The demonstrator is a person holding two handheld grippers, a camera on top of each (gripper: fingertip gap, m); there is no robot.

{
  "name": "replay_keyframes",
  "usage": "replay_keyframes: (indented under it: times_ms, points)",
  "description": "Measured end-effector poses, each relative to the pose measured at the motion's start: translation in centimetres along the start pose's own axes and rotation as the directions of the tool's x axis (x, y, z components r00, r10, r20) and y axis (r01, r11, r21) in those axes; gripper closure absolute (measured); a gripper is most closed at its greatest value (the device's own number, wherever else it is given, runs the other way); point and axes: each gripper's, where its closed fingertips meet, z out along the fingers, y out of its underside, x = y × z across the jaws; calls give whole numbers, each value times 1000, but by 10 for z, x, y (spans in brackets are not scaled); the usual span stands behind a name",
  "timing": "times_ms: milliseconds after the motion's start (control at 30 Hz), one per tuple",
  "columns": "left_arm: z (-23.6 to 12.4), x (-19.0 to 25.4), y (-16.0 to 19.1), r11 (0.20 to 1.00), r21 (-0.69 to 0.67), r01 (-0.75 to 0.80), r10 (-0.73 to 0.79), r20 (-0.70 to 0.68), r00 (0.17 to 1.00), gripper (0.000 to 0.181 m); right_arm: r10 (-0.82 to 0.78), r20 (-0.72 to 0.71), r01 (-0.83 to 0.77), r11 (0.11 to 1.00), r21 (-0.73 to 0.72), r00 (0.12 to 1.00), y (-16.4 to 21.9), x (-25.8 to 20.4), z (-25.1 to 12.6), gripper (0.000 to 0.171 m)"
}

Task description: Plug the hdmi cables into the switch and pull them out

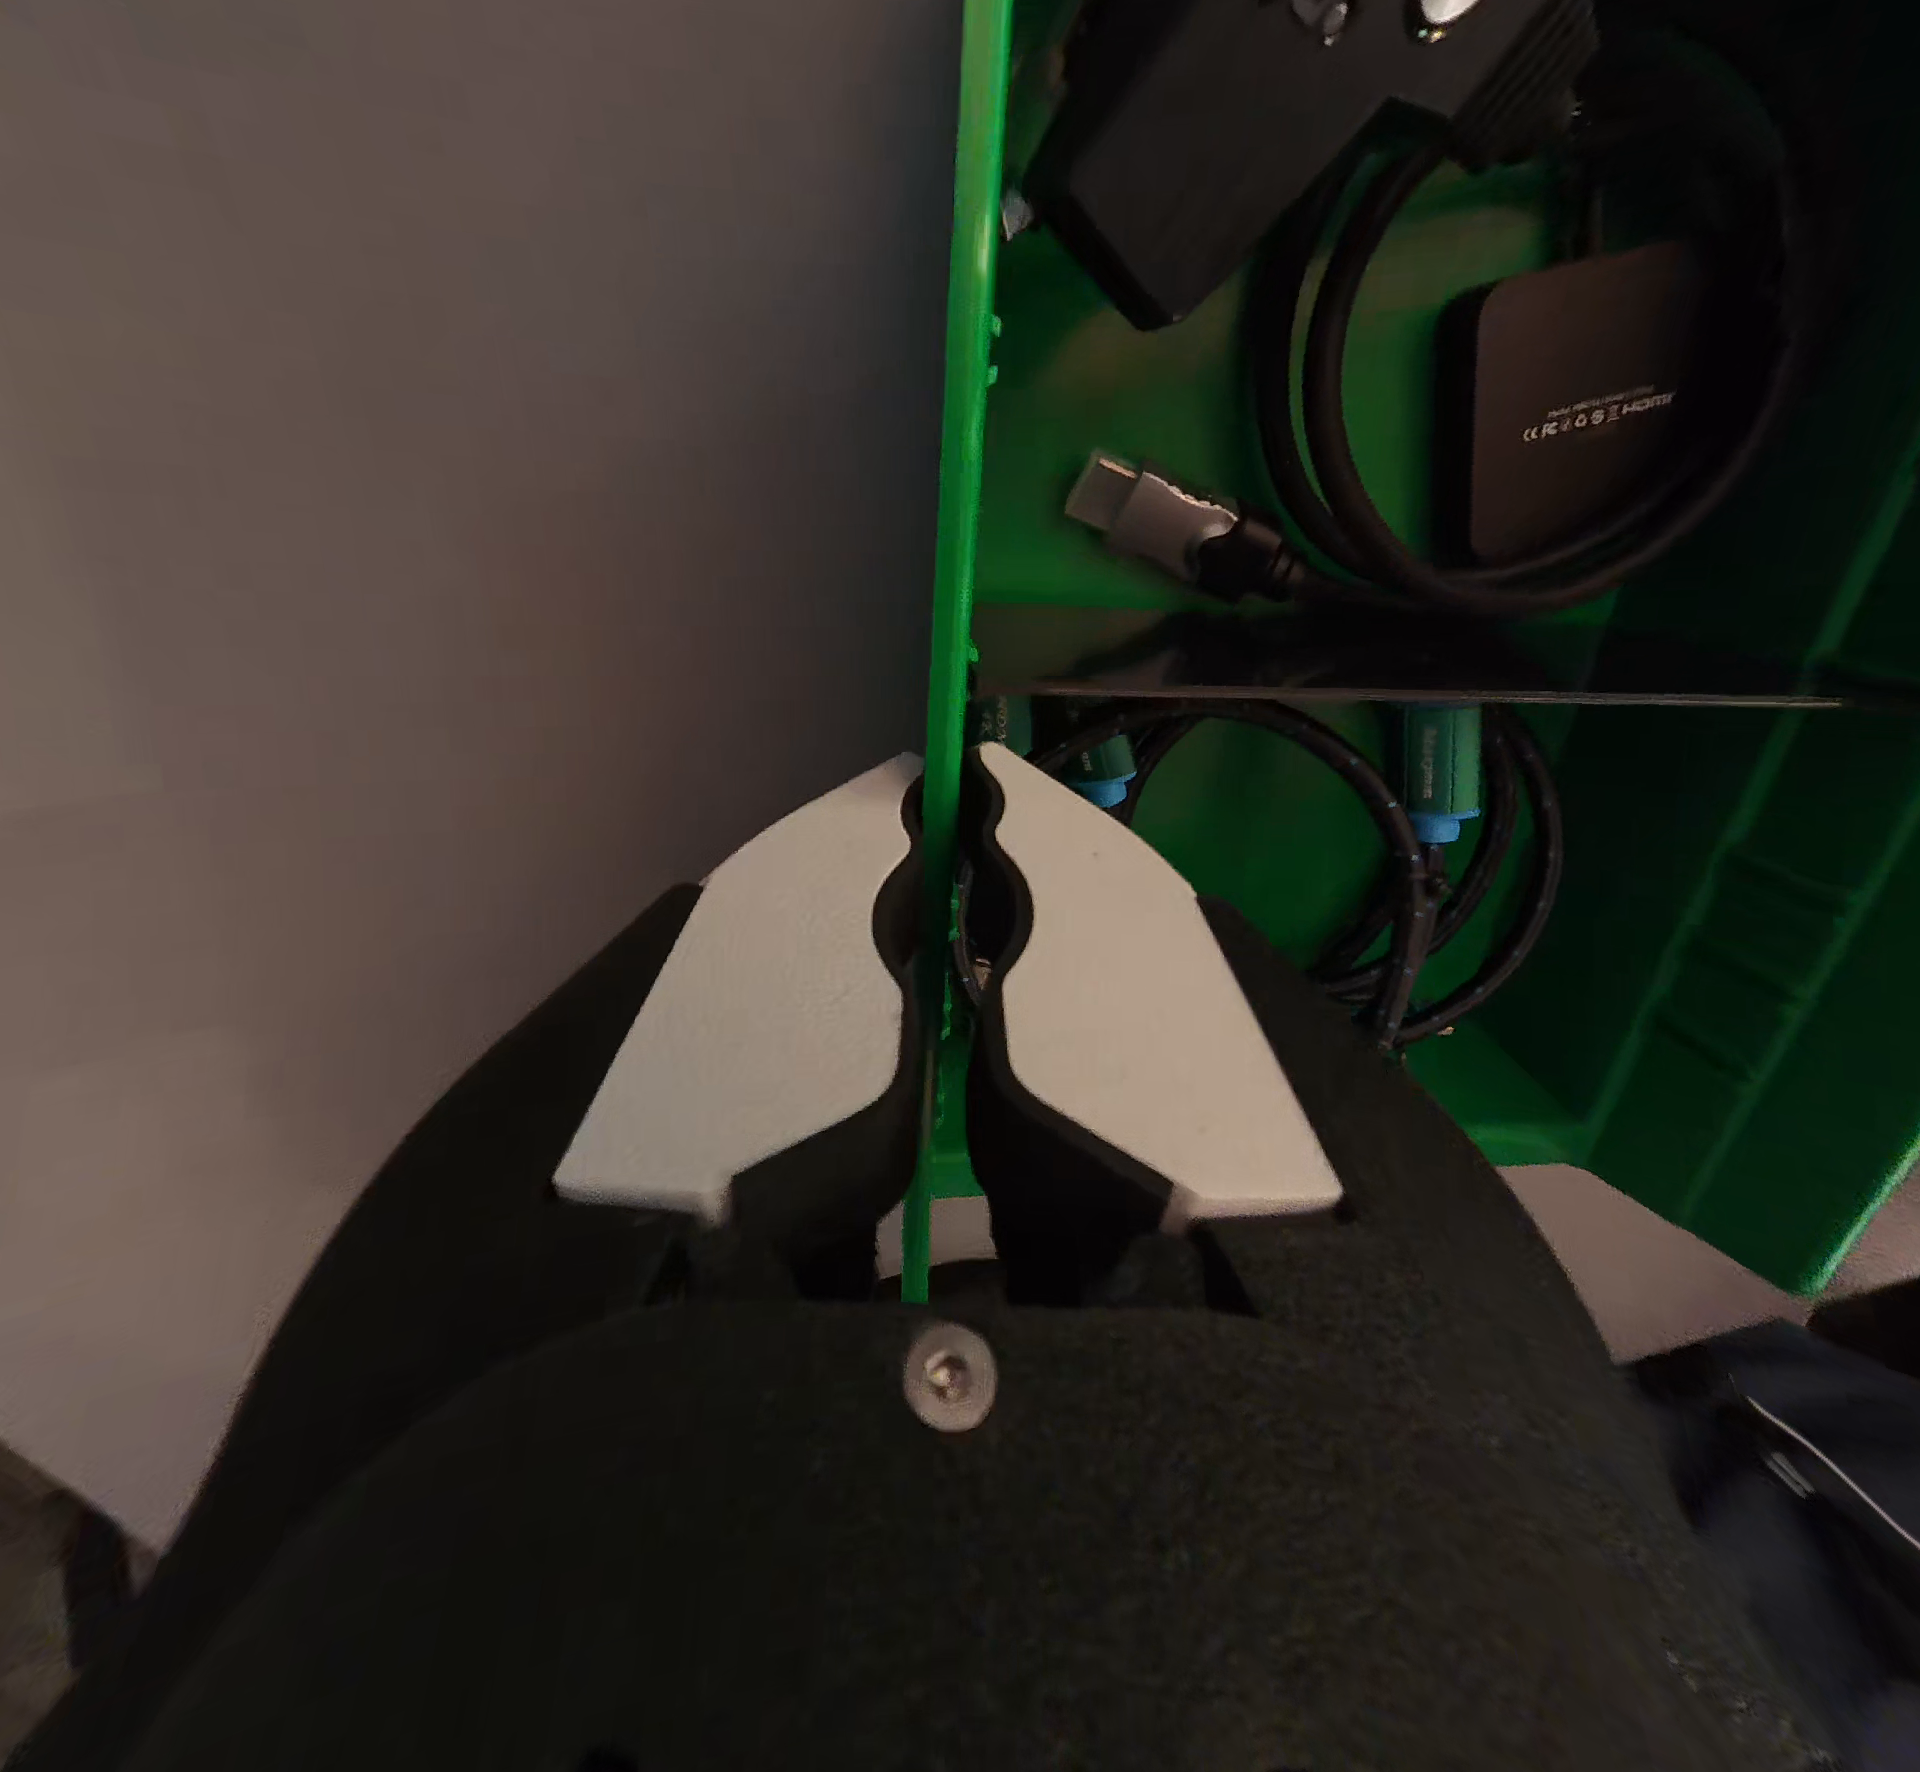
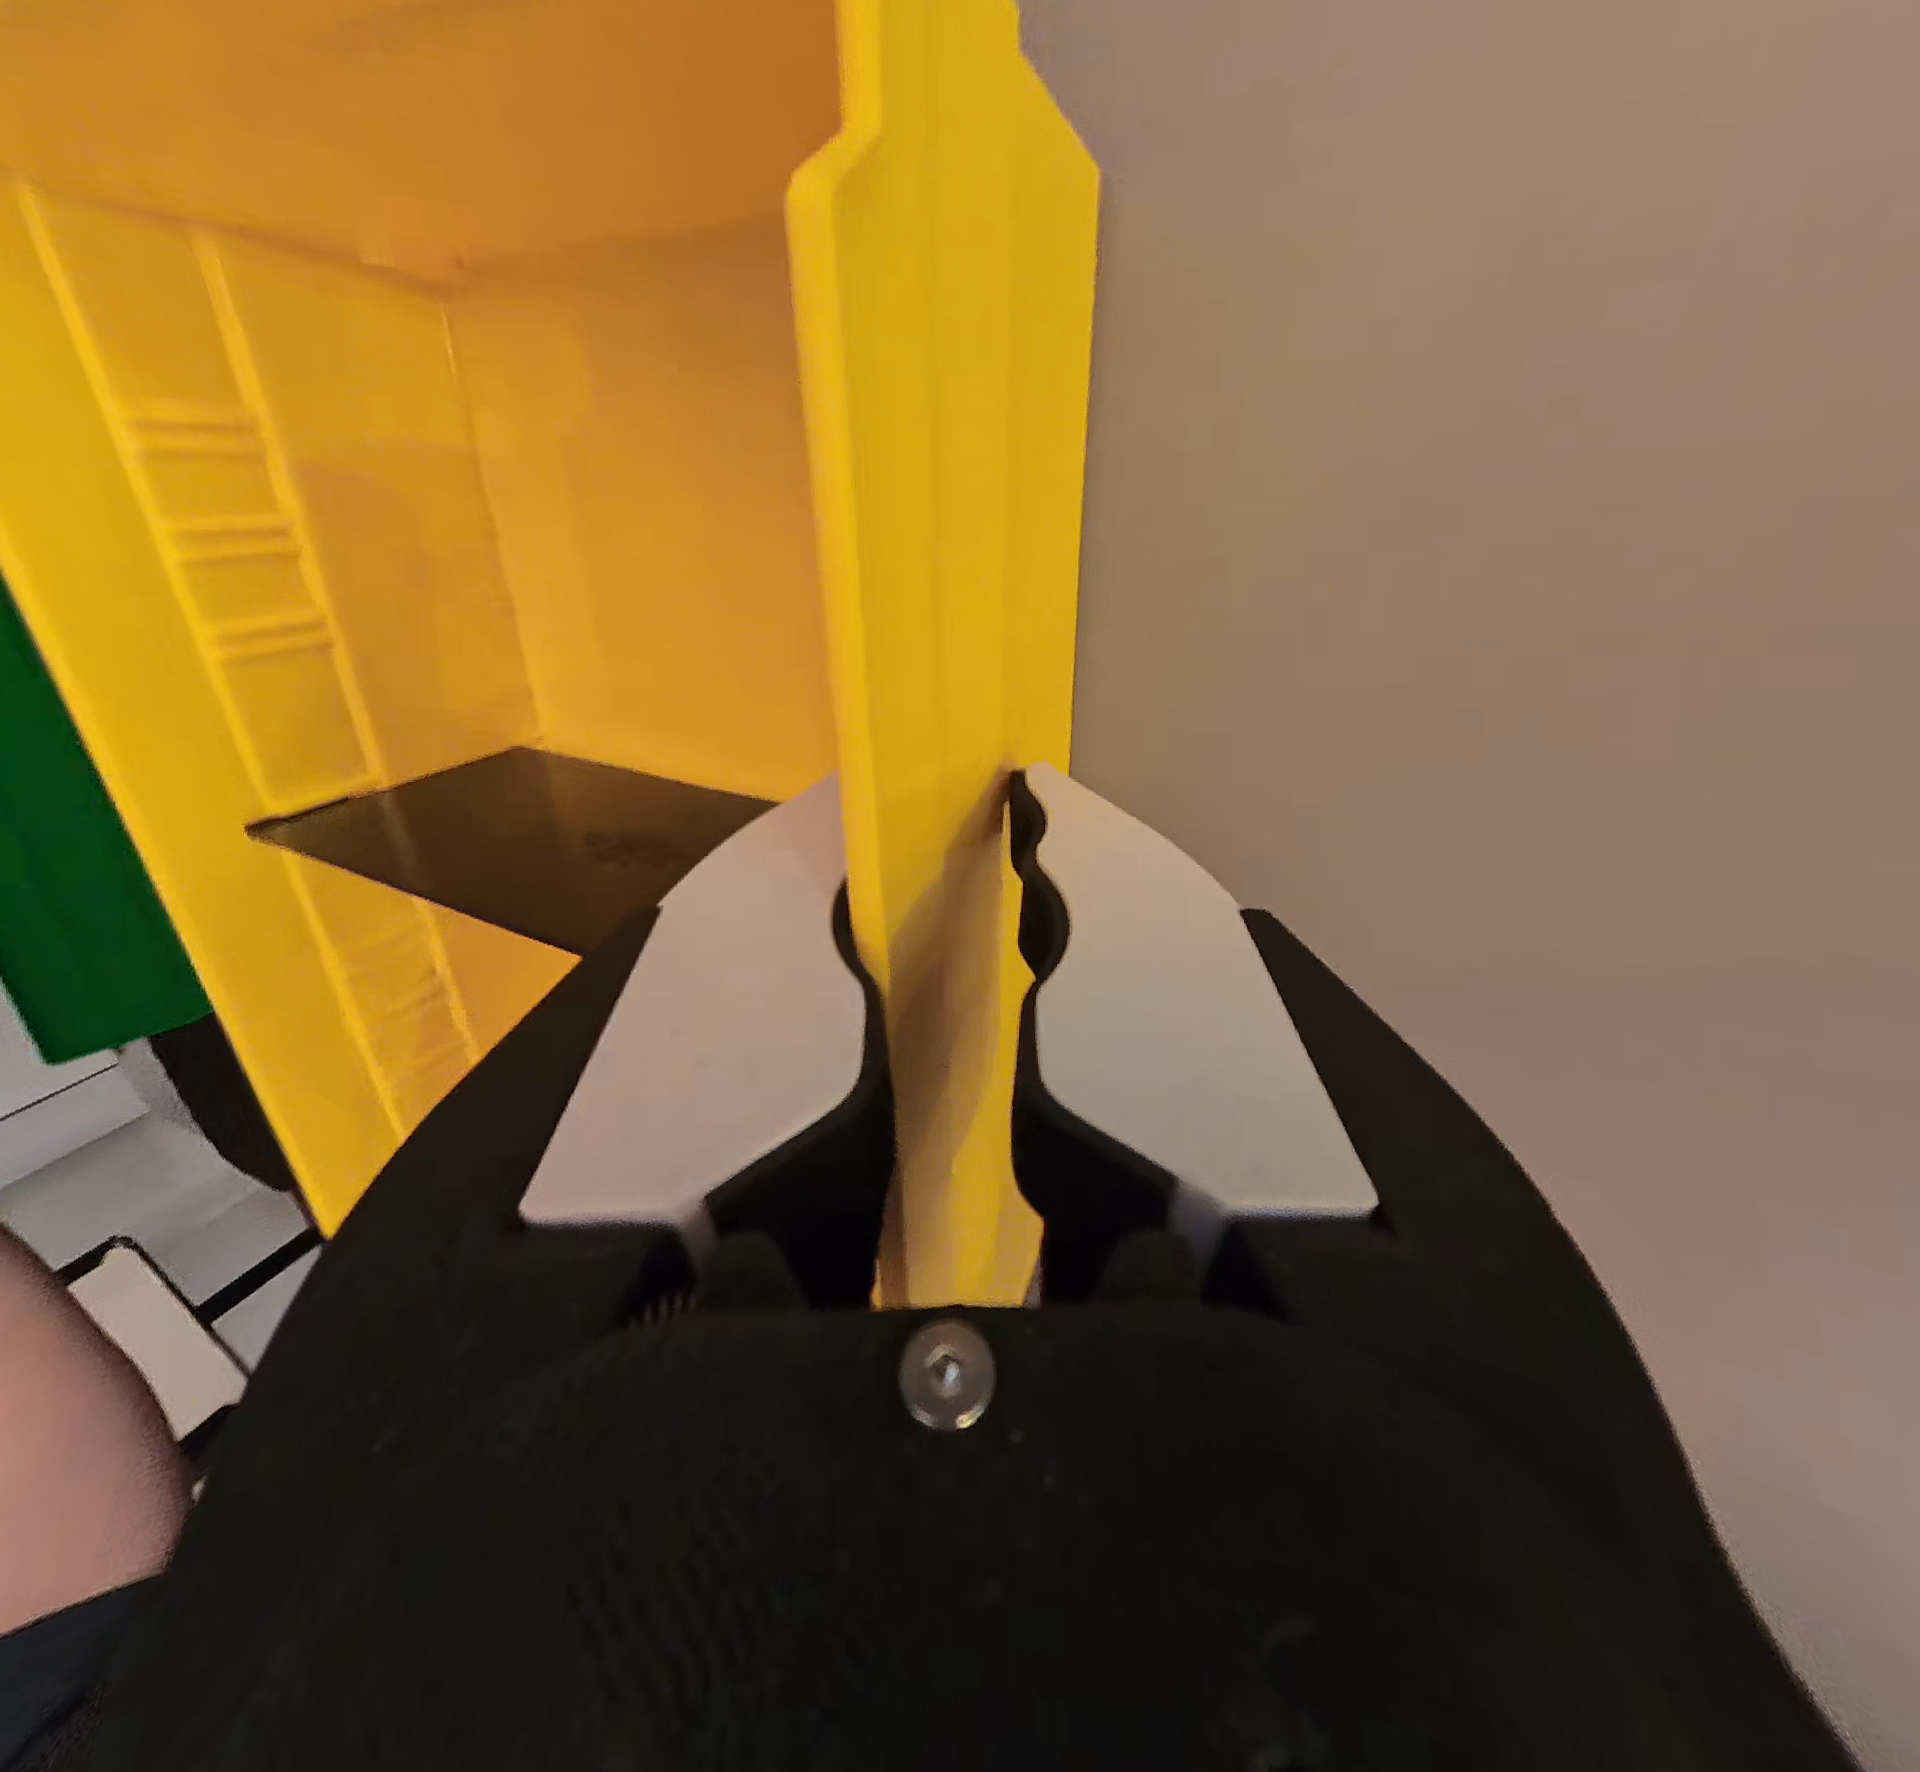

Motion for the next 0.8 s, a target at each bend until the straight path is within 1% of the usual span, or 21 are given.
replay_keyframes:
  times_ms: [167, 300, 333, 400, 500, 533, 600, 667, 733, 800]
  points:
    - [-15, -74, 36, 994, 33, 103, -105, 51, 993, 178, 17, 1, -17, 999, 32, 1000, -17, -19, 12, 152]
    - [-24, -111, 63, 988, 59, 143, -146, 49, 988, 177, -23, -7, 24, 999, 42, 1000, -22, -24, 14, 153]
    - [-26, -117, 68, 987, 62, 150, -153, 46, 987, 177, -52, 1, 52, 997, 49, 999, -22, -24, 11, 153]
    - [-29, -128, 76, 983, 70, 168, -171, 42, 984, 177, -87, 53, 84, 995, 61, 995, -20, -27, 3, 147]
    - [-31, -140, 83, 982, 76, 171, -175, 52, 983, 177, -154, 188, 132, 984, 121, 970, -8, -37, -24, 142]
    - [-32, -143, 84, 984, 77, 163, -167, 57, 984, 176, -174, 196, 149, 980, 134, 965, -2, -36, -32, 140]
    - [-32, -147, 86, 987, 76, 144, -149, 65, 987, 176, -201, 143, 182, 974, 139, 969, 12, -23, -44, 140]
    - [-32, -148, 86, 987, 74, 139, -144, 63, 988, 176, -227, 130, 213, 970, 113, 965, 27, -18, -48, 140]
    - [-33, -149, 86, 987, 76, 139, -144, 62, 988, 176, -268, 115, 263, 963, 57, 957, 40, -18, -44, 139]
    - [-33, -149, 87, 987, 77, 139, -144, 60, 988, 176, -292, 52, 293, 956, -29, 955, 48, -16, -35, 140]
